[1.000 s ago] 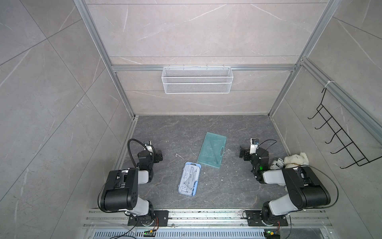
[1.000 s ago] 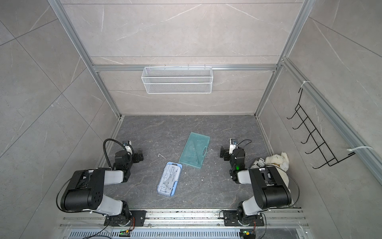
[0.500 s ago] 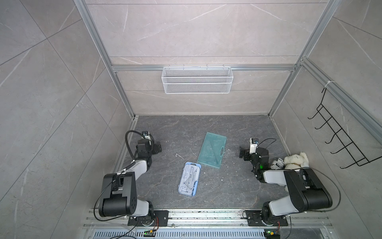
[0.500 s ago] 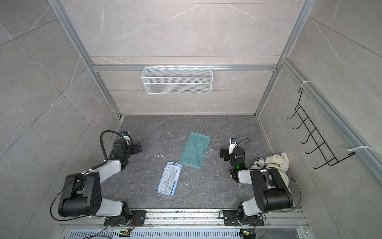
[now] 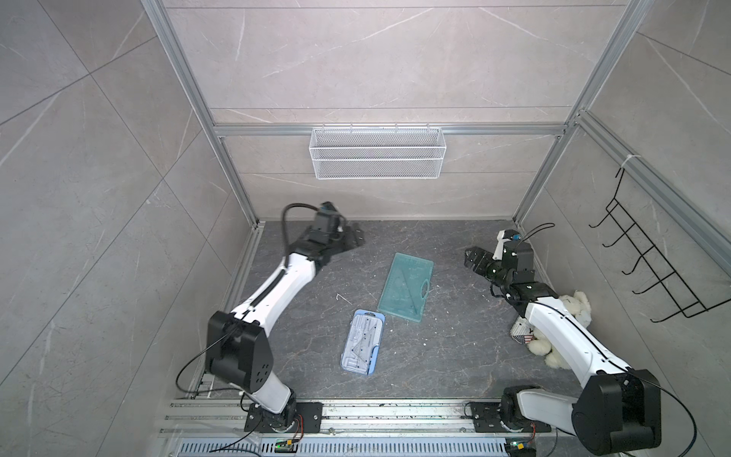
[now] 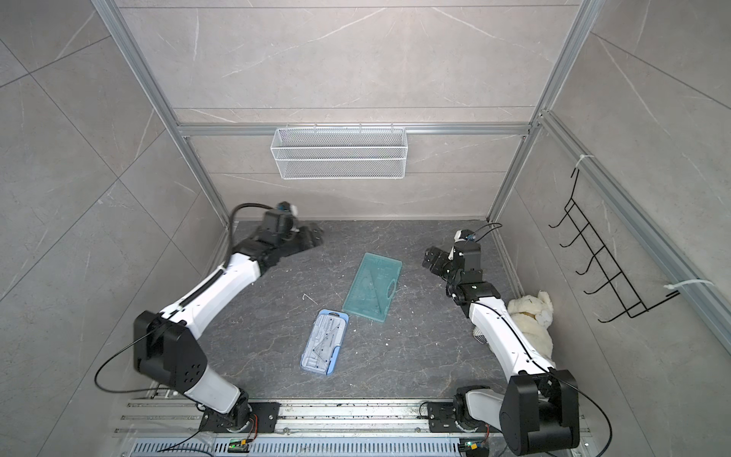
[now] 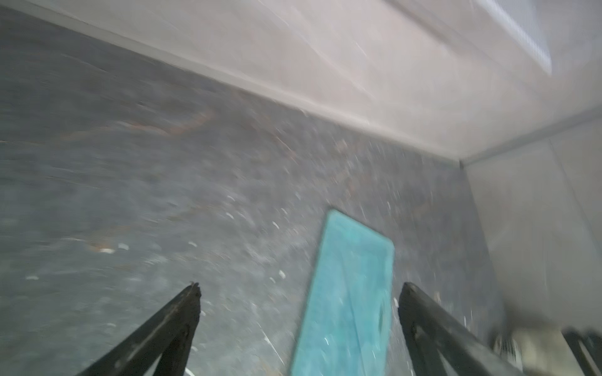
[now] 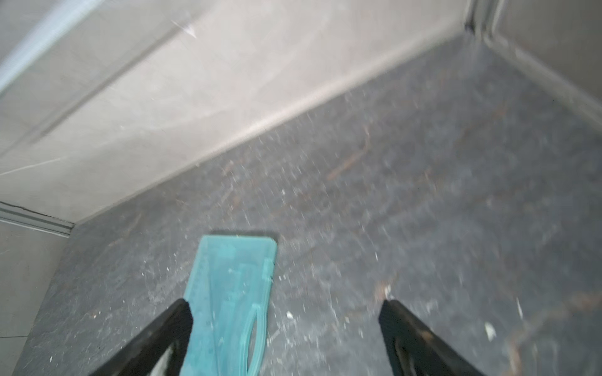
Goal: Open the ruler set and take out the ruler
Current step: Pick up the ruler set box at the center of the board.
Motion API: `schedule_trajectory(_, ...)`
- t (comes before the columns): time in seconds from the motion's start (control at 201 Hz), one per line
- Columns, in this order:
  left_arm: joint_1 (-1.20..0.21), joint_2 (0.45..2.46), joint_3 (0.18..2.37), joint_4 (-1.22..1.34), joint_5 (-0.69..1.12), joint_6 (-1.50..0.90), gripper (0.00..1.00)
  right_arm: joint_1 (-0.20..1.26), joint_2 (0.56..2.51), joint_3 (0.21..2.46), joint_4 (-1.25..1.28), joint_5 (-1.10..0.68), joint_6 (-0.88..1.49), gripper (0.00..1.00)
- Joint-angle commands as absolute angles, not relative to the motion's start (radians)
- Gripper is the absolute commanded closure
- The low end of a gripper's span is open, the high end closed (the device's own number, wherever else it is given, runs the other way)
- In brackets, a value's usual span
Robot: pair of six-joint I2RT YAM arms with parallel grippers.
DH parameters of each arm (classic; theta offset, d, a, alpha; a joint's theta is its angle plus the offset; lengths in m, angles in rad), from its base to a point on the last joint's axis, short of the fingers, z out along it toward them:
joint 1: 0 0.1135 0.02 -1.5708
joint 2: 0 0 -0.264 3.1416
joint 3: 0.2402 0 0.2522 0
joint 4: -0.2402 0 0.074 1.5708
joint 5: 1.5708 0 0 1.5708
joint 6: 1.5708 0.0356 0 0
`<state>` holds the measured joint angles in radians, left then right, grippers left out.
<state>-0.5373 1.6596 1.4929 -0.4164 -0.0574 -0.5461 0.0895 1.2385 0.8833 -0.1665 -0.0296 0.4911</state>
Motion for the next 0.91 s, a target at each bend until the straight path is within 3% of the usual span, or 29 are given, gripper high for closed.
schedule_trajectory(0.0, -0.711, 1.760, 1.637, -0.766, -0.231, -0.487, 0.05, 0.087, 1.216, 0.900, -0.413, 0.000, 0.546, 0.09)
schedule_trajectory(0.144, -0.945, 1.977, 1.852, -0.946, -0.389, -0.473, 0.05, 0.087, 1.216, 0.893, -0.464, 0.031, 0.538, 0.11)
schedule_trajectory(0.244, -1.017, 2.114, 2.014, -1.041, -0.426, -0.499, 0.07, 0.087, 1.213, 0.890, -0.470, 0.058, 0.544, 0.13)
schedule_trajectory(0.393, -1.027, 2.203, 2.088, -1.020, -0.366, -0.538, 0.12, 0.086, 1.181, 0.867, -0.458, 0.085, 0.560, 0.15)
schedule_trajectory(0.672, -1.023, 2.395, 2.235, -0.969, -0.279, -0.522, 0.21, 0.086, 1.139, 0.843, -0.462, 0.158, 0.582, 0.30)
schedule_trajectory(0.901, -1.012, 2.506, 2.337, -0.936, -0.259, -0.527, 0.22, 0.085, 1.124, 0.835, -0.457, 0.160, 0.588, 0.31)
